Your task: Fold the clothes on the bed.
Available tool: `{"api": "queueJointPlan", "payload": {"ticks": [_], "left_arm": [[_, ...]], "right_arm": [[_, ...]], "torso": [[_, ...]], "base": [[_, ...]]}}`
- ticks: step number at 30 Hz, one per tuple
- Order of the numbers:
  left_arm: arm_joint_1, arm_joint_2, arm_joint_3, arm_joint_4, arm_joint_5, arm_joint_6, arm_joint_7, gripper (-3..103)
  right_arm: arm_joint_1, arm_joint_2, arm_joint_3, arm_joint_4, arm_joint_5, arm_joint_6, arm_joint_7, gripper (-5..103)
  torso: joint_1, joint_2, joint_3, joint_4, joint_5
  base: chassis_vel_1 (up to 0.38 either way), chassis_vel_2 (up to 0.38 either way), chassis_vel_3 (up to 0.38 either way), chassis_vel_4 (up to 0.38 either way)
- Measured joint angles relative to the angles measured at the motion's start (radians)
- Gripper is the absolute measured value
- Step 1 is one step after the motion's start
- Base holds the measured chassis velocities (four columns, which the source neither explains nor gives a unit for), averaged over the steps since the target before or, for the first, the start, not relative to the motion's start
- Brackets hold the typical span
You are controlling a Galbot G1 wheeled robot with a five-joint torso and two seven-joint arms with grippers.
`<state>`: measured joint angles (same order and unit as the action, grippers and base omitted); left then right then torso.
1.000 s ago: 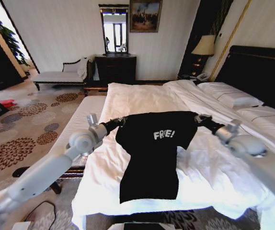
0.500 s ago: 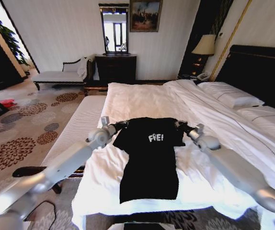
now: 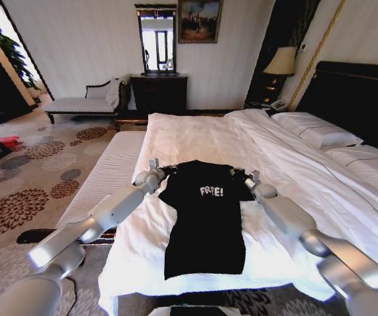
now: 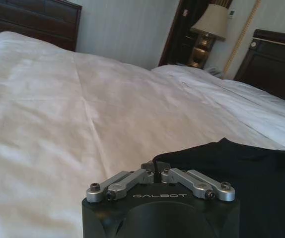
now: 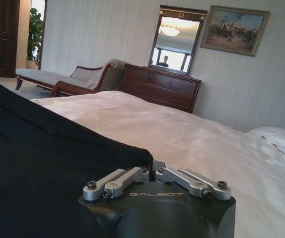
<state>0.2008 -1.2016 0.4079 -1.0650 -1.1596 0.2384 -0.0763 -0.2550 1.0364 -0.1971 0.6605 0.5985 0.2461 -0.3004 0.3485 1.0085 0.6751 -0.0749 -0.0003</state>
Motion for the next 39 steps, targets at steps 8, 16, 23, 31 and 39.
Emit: {"api": "queueJointPlan", "payload": {"ticks": [8, 16, 23, 31, 39], "left_arm": [[-0.021, -0.063, 0.001, 0.102, 0.048, -0.017, 0.011, 1], [-0.075, -0.179, -0.001, 0.308, 0.116, -0.039, 0.048, 1], [-0.124, -0.275, -0.027, 0.468, 0.175, -0.061, 0.078, 1], [-0.147, -0.298, -0.035, 0.527, 0.194, -0.072, 0.091, 1], [-0.105, -0.282, -0.039, 0.475, 0.204, -0.06, 0.075, 5]], "right_arm": [[0.043, 0.115, 0.021, -0.156, -0.039, 0.033, -0.018, 1], [0.133, 0.252, 0.063, -0.363, -0.095, 0.067, -0.036, 1], [0.157, 0.274, 0.096, -0.413, -0.123, 0.067, -0.016, 1], [0.156, 0.274, 0.122, -0.422, -0.131, 0.064, -0.005, 1], [0.134, 0.27, 0.143, -0.395, -0.14, 0.061, -0.004, 11]], "torso": [[0.0, 0.0, 0.0, -0.0006, 0.0005], [0.0, 0.0, 0.0, -0.0002, 0.0003], [0.0, 0.0, 0.0, -0.0006, 0.0003], [0.0, 0.0, 0.0, -0.0003, 0.0004], [0.0, 0.0, 0.0, -0.0001, 0.0002]], "base": [[0.0, 0.0, 0.0, 0.0], [0.0, 0.0, 0.0, 0.0], [0.0, 0.0, 0.0, 0.0], [0.0, 0.0, 0.0, 0.0], [0.0, 0.0, 0.0, 0.0]]}}
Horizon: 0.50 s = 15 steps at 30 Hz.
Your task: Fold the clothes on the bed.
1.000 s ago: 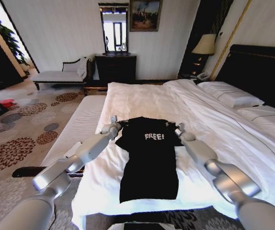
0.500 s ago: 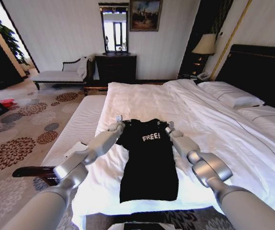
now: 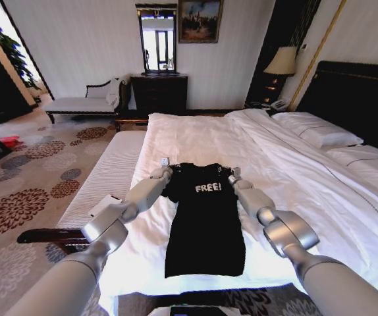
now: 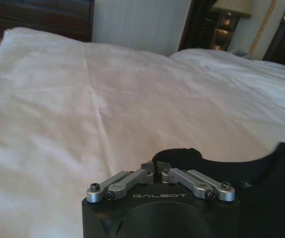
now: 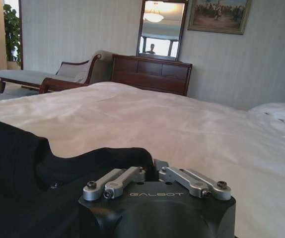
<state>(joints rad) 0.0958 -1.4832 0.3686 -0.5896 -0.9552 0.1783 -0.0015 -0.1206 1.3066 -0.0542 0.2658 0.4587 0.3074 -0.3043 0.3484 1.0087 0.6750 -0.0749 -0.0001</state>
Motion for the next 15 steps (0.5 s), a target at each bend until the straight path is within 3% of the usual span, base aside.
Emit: {"api": "queueJointPlan", "payload": {"ticks": [2, 6, 8, 11, 15], "left_arm": [[0.007, 0.003, 0.0, -0.011, 0.004, 0.005, -0.003, 5], [0.037, 0.011, -0.008, -0.051, 0.033, 0.018, -0.02, 27], [0.039, 0.01, -0.014, -0.051, 0.042, 0.018, -0.021, 27], [0.043, 0.0, -0.041, -0.05, 0.07, 0.02, -0.025, 43], [0.042, -0.006, -0.06, -0.046, 0.079, 0.026, -0.035, 54]], "right_arm": [[-0.006, -0.004, 0.002, 0.006, -0.002, -0.002, 0.001, 11], [-0.031, -0.025, 0.009, 0.039, -0.004, -0.008, 0.0, 32], [-0.031, -0.027, 0.009, 0.04, -0.004, -0.009, -0.003, 32], [-0.033, -0.028, 0.009, 0.042, -0.002, -0.011, -0.011, 48], [-0.036, -0.027, 0.008, 0.048, -0.002, -0.012, -0.014, 60]], "torso": [[0.0, 0.0, 0.0, -0.0002, 0.0], [0.0, 0.0, 0.0, -0.0004, 0.0002], [0.0, 0.0, 0.0, -0.0004, 0.0001], [0.0, 0.0, 0.0, -0.0003, 0.0001], [0.0, 0.0, 0.0, -0.0004, 0.0001]], "base": [[0.0, 0.0, 0.0, 0.0], [0.0, 0.0, 0.0, 0.0], [0.0, 0.0, 0.0, 0.0], [0.0, 0.0, 0.0, 0.0], [0.0, 0.0, 0.0, 0.0]]}}
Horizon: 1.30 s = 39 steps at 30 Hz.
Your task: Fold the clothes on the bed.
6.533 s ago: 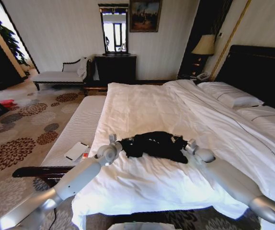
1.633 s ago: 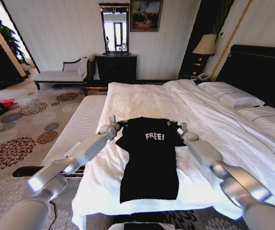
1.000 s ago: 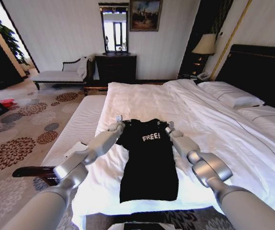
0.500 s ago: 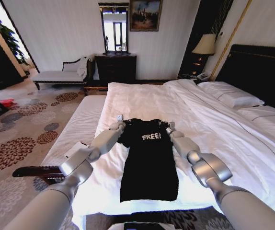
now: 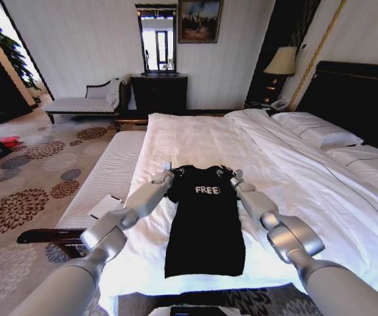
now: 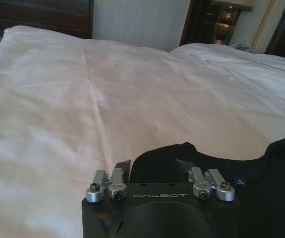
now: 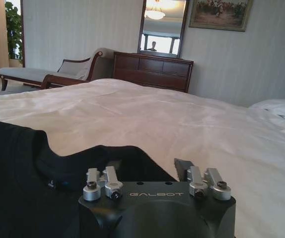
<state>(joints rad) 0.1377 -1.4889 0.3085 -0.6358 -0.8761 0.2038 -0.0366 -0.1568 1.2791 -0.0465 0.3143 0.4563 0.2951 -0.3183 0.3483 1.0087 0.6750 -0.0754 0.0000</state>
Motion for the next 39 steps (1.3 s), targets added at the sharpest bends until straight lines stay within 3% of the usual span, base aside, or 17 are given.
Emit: {"api": "queueJointPlan", "payload": {"ticks": [5, 8, 10, 12, 15, 22, 26, 28, 31, 34, 36, 39], "left_arm": [[0.003, 0.035, 0.002, -0.049, -0.006, 0.012, -0.018, 76], [0.019, 0.066, 0.005, -0.091, -0.018, 0.019, -0.03, 81], [0.044, 0.114, 0.006, -0.16, -0.042, 0.03, -0.052, 92], [0.076, 0.171, 0.005, -0.245, -0.067, 0.039, -0.078, 98], [0.113, 0.237, -0.003, -0.351, -0.091, 0.043, -0.106, 100], [0.219, 0.368, -0.051, -0.588, -0.128, 0.057, -0.184, 100], [0.33, 0.457, -0.1, -0.775, -0.112, 0.049, -0.219, 100], [0.344, 0.467, -0.108, -0.795, -0.11, 0.047, -0.224, 100], [0.43, 0.525, -0.154, -0.899, -0.094, 0.042, -0.239, 100], [0.476, 0.557, -0.181, -0.938, -0.08, 0.04, -0.24, 100], [0.57, 0.598, -0.234, -0.991, -0.05, 0.027, -0.234, 100], [0.626, 0.612, -0.265, -1.022, -0.04, 0.024, -0.229, 100]], "right_arm": [[-0.025, -0.038, -0.019, 0.071, 0.003, -0.016, -0.024, 82], [-0.053, -0.074, -0.029, 0.132, 0.015, -0.025, -0.02, 86], [-0.109, -0.13, -0.034, 0.225, 0.024, -0.027, -0.005, 96], [-0.187, -0.204, -0.034, 0.343, 0.039, -0.036, 0.015, 100], [-0.266, -0.269, -0.022, 0.463, 0.068, -0.054, 0.04, 100], [-0.413, -0.376, 0.078, 0.718, 0.144, -0.103, 0.121, 100], [-0.55, -0.433, 0.195, 0.91, 0.185, -0.137, 0.244, 100], [-0.578, -0.442, 0.217, 0.94, 0.196, -0.144, 0.255, 100], [-0.75, -0.493, 0.357, 1.076, 0.243, -0.176, 0.278, 100], [-0.83, -0.51, 0.432, 1.131, 0.259, -0.188, 0.282, 100], [-0.983, -0.514, 0.558, 1.199, 0.233, -0.182, 0.27, 100], [-1.05, -0.503, 0.612, 1.228, 0.219, -0.177, 0.261, 100]], "torso": [[0.0, 0.0, 0.0, 0.0003, 0.0], [0.0, 0.0, 0.0, 0.0003, 0.0], [0.0, 0.0, 0.0, 0.0004, 0.0001], [0.0, 0.0, 0.0, -0.0001, 0.0], [0.0, 0.0, 0.0, -0.0007, 0.0004], [0.0, 0.0, 0.0, 0.0005, -0.0001], [0.0, 0.0, 0.0, 0.0008, -0.0001], [0.0, 0.0, 0.0, 0.0008, -0.0001], [0.0, 0.0, 0.0, -0.0009, -0.0002], [0.0, 0.0, 0.0, -0.0001, 0.0002], [0.0, 0.0, 0.0, 0.0003, -0.0001], [0.0, 0.0, 0.0, 0.0001, 0.0003]], "base": [[0.0, 0.0, 0.0, 0.0], [0.0, 0.0, 0.0, 0.0], [0.0, 0.0, 0.0, 0.0], [0.0, 0.0, 0.0, 0.0], [0.0, 0.0, 0.0, 0.0], [0.0, 0.0, 0.0, 0.0], [0.0, 0.0, 0.0, 0.0], [0.0, 0.0, 0.0, 0.0], [0.0, 0.0, 0.0, 0.0], [0.0, 0.0, 0.0, 0.0], [0.0, 0.0, 0.0, 0.0], [0.0, 0.0, 0.0, 0.0]]}}
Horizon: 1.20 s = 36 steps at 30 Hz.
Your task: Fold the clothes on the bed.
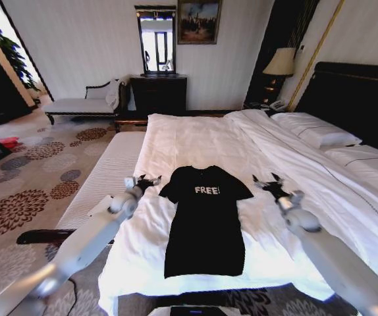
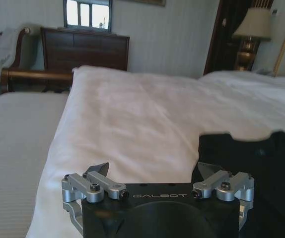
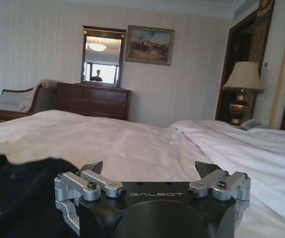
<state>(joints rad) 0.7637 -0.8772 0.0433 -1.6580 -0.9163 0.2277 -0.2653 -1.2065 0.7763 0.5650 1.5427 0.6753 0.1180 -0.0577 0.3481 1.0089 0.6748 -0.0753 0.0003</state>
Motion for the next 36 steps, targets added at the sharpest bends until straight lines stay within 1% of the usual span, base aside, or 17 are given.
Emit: {"api": "queueJointPlan", "payload": {"ticks": [1, 4, 6, 8, 10, 11, 13, 14, 17, 19, 21, 22, 24, 25, 27, 32, 36], "left_arm": [[0.062, 0.013, -0.033, -0.037, 0.012, -0.004, 0.011, 100], [0.113, 0.024, -0.061, -0.067, 0.032, -0.011, 0.03, 100], [0.175, 0.039, -0.096, -0.105, 0.043, -0.021, 0.059, 100], [0.206, 0.05, -0.114, -0.127, 0.035, -0.025, 0.071, 100], [0.219, 0.053, -0.123, -0.131, 0.028, -0.028, 0.077, 100], [0.231, 0.054, -0.13, -0.131, 0.021, -0.032, 0.087, 100], [0.24, 0.049, -0.138, -0.118, 0.002, -0.033, 0.116, 101], [0.24, 0.049, -0.138, -0.118, 0.002, -0.033, 0.116, 101], [0.229, 0.019, -0.136, -0.078, -0.034, -0.034, 0.155, 98], [0.223, 0.012, -0.134, -0.07, -0.047, -0.033, 0.158, 97], [0.184, -0.022, -0.116, -0.023, -0.135, -0.021, 0.162, 93], [0.184, -0.022, -0.116, -0.023, -0.135, -0.021, 0.162, 93], [0.131, -0.044, -0.091, 0.027, -0.203, -0.005, 0.167, 97], [0.131, -0.044, -0.091, 0.027, -0.203, -0.005, 0.167, 97], [0.068, -0.078, -0.064, 0.078, -0.255, 0.009, 0.174, 97], [0.023, -0.122, -0.043, 0.156, -0.268, 0.017, 0.172, 99], [0.019, -0.148, -0.043, 0.202, -0.268, 0.022, 0.166, 93]], "right_arm": [[-0.08, 0.02, 0.058, 0.038, -0.007, 0.005, -0.007, 100], [-0.133, 0.037, 0.105, 0.067, -0.012, 0.009, -0.011, 100], [-0.189, 0.055, 0.166, 0.112, -0.015, 0.013, -0.014, 100], [-0.225, 0.069, 0.201, 0.146, -0.02, 0.014, -0.016, 100], [-0.238, 0.075, 0.216, 0.162, -0.024, 0.015, -0.016, 100], [-0.258, 0.083, 0.233, 0.181, -0.033, 0.017, -0.017, 100], [-0.291, 0.099, 0.254, 0.205, -0.05, 0.02, -0.018, 100], [-0.291, 0.099, 0.254, 0.205, -0.05, 0.02, -0.018, 100], [-0.344, 0.121, 0.286, 0.237, -0.072, 0.024, -0.02, 100], [-0.355, 0.125, 0.291, 0.242, -0.076, 0.025, -0.02, 100], [-0.395, 0.135, 0.315, 0.257, -0.091, 0.031, -0.02, 100], [-0.395, 0.135, 0.315, 0.257, -0.091, 0.031, -0.02, 100], [-0.414, 0.138, 0.327, 0.262, -0.1, 0.034, -0.02, 100], [-0.414, 0.138, 0.327, 0.262, -0.1, 0.034, -0.02, 100], [-0.423, 0.138, 0.338, 0.27, -0.102, 0.034, -0.017, 100], [-0.427, 0.128, 0.34, 0.274, -0.1, 0.034, -0.012, 100], [-0.413, 0.109, 0.329, 0.266, -0.096, 0.033, -0.008, 100]], "torso": [[0.0, 0.0, 0.0, 0.0, -0.0005], [0.0, 0.0, 0.0, 0.0, 0.0002], [0.0, 0.0, 0.0, 0.0002, -0.0008], [0.0, 0.0, 0.0, 0.0, 0.0001], [0.0, 0.0, 0.0, 0.0001, -0.0001], [0.0, 0.0, 0.0, 0.0004, -0.0008], [0.0, 0.0, 0.0, 0.0003, -0.0002], [0.0, 0.0, 0.0, 0.0003, -0.0002], [0.0, 0.0, 0.0, 0.0001, -0.0003], [0.0, 0.0, 0.0, 0.0002, -0.0003], [0.0, 0.0, 0.0, -0.0002, -0.0005], [0.0, 0.0, 0.0, -0.0002, -0.0005], [0.0, 0.0, 0.0, -0.0001, 0.0], [0.0, 0.0, 0.0, -0.0001, 0.0], [0.0, 0.0, 0.0, -0.0001, -0.0003], [0.0, 0.0, 0.0, -0.0005, -0.0002], [0.0, 0.0, 0.0, 0.0006, -0.0002]], "base": [[0.0, 0.0, 0.0, 0.0], [0.0, 0.0, 0.0, 0.0], [0.0, 0.0, 0.0, 0.0], [0.0, 0.0, 0.0, 0.0], [0.0, 0.0, 0.0, 0.0], [0.0, 0.0, 0.0, 0.0], [0.0, 0.0, 0.0, 0.0], [0.0, 0.0, 0.0, 0.0], [0.0, 0.0, 0.0, 0.0], [0.0, 0.0, 0.0, 0.0], [0.0, 0.0, 0.0, 0.0], [0.0, 0.0, 0.0, 0.0], [0.0, 0.0, 0.0, 0.0], [0.0, 0.0, 0.0, 0.0], [0.0, 0.0, 0.0, 0.0], [0.0, 0.0, 0.0, 0.0], [0.0, 0.0, 0.0, 0.0]]}}
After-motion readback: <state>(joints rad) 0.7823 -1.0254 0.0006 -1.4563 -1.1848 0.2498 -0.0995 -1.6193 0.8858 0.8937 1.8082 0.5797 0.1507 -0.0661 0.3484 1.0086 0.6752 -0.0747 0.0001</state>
